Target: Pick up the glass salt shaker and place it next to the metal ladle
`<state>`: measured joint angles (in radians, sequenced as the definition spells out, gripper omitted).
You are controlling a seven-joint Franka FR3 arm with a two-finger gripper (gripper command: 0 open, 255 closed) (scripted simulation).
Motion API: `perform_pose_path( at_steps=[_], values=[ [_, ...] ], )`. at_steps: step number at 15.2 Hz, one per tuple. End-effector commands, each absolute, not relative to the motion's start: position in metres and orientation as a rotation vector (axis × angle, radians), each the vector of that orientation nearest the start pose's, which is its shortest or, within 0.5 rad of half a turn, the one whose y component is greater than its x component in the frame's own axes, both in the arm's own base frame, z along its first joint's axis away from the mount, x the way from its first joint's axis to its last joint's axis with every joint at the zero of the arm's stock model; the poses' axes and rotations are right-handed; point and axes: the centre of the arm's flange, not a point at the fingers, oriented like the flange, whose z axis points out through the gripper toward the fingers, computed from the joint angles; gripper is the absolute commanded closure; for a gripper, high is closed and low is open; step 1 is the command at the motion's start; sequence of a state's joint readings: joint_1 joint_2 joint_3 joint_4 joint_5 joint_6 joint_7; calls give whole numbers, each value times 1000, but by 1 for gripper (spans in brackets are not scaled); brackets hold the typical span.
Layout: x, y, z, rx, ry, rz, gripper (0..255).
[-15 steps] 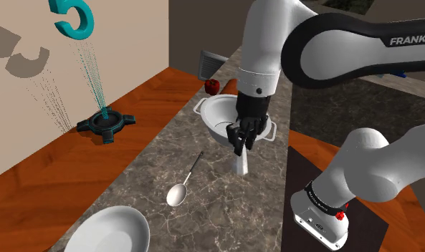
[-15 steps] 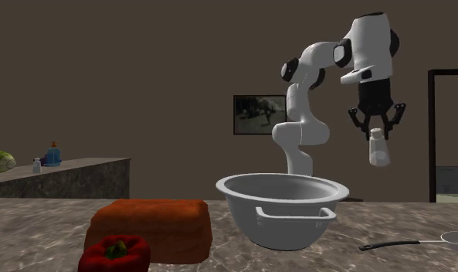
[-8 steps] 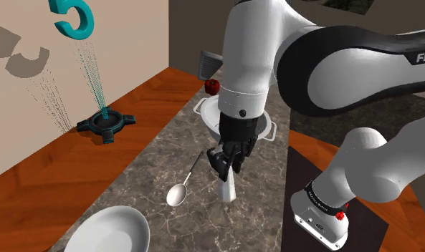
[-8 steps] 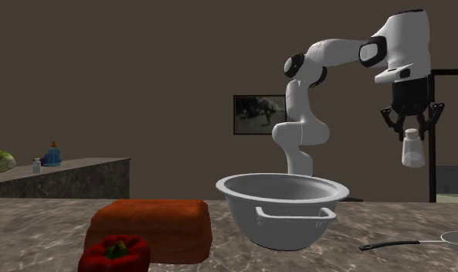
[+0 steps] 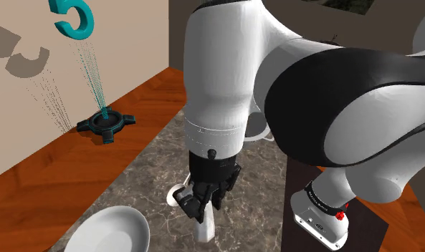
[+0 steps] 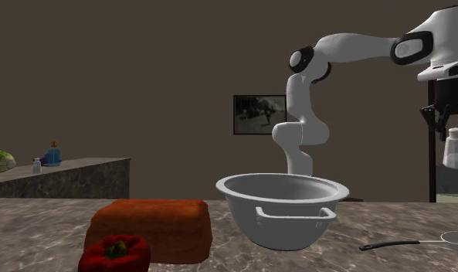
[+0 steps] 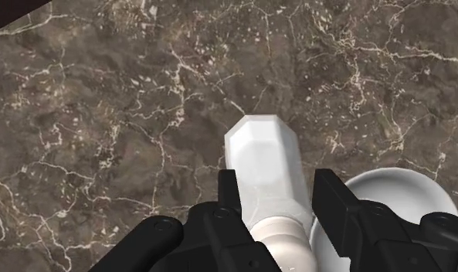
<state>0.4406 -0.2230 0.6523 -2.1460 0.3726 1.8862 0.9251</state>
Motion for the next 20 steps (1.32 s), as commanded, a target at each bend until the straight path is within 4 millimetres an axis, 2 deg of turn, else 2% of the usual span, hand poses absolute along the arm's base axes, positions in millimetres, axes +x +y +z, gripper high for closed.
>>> perform_pose_path(
  at_steps=[1,20],
  values=[
    [188,466,464,-3066,-29,339,255],
    [188,466,364,-3066,-29,339,255]
  ],
)
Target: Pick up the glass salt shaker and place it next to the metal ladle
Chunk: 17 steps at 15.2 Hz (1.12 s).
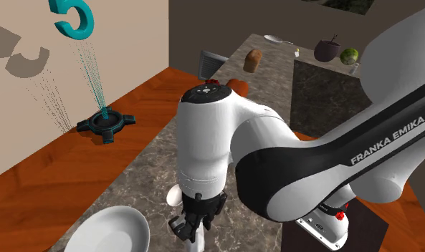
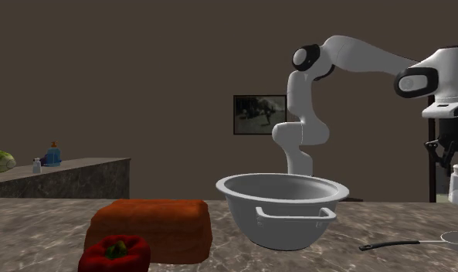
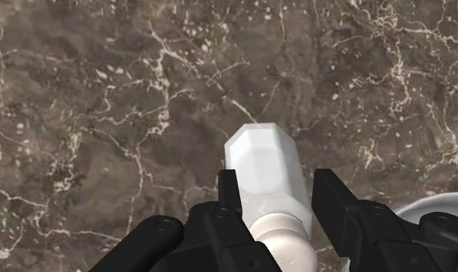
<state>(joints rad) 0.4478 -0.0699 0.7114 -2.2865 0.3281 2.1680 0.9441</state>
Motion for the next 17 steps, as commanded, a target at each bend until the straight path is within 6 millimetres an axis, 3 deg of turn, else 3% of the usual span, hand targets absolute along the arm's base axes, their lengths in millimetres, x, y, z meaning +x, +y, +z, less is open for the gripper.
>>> perform_pose_path(
  at_steps=[1,11,17],
  values=[
    [188,466,359,-3066,-29,339,255],
    [188,466,306,-3066,-29,339,255],
    [188,466,305,-3066,-29,339,255]
  ],
)
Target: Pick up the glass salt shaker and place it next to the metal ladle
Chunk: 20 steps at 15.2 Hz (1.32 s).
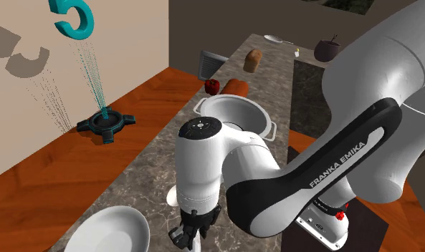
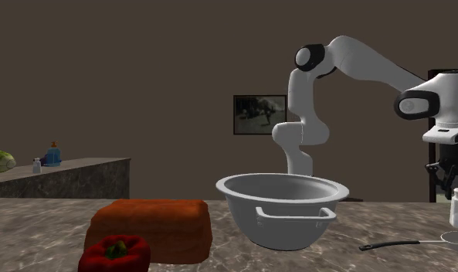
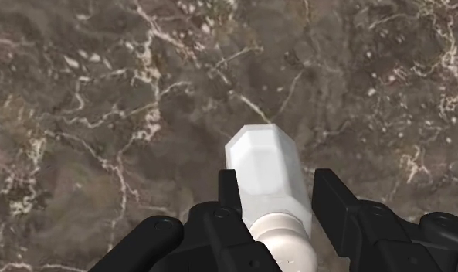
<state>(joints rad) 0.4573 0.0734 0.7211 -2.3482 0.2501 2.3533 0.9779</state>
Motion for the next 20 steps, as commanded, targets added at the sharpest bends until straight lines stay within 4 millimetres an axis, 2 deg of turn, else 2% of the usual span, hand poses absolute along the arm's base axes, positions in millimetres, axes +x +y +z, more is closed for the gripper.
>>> perform_pose_path(
  at_steps=[1,2,3,8,12,20],
  values=[
    [188,466,305,-3066,-29,339,255],
    [188,466,305,-3066,-29,339,255],
    [188,466,305,-3066,-29,339,0],
    [188,466,305,-3066,-29,339,0],
    [199,463,353,-3066,-29,339,0],
    [199,463,353,-3066,-29,339,0]
  ],
)
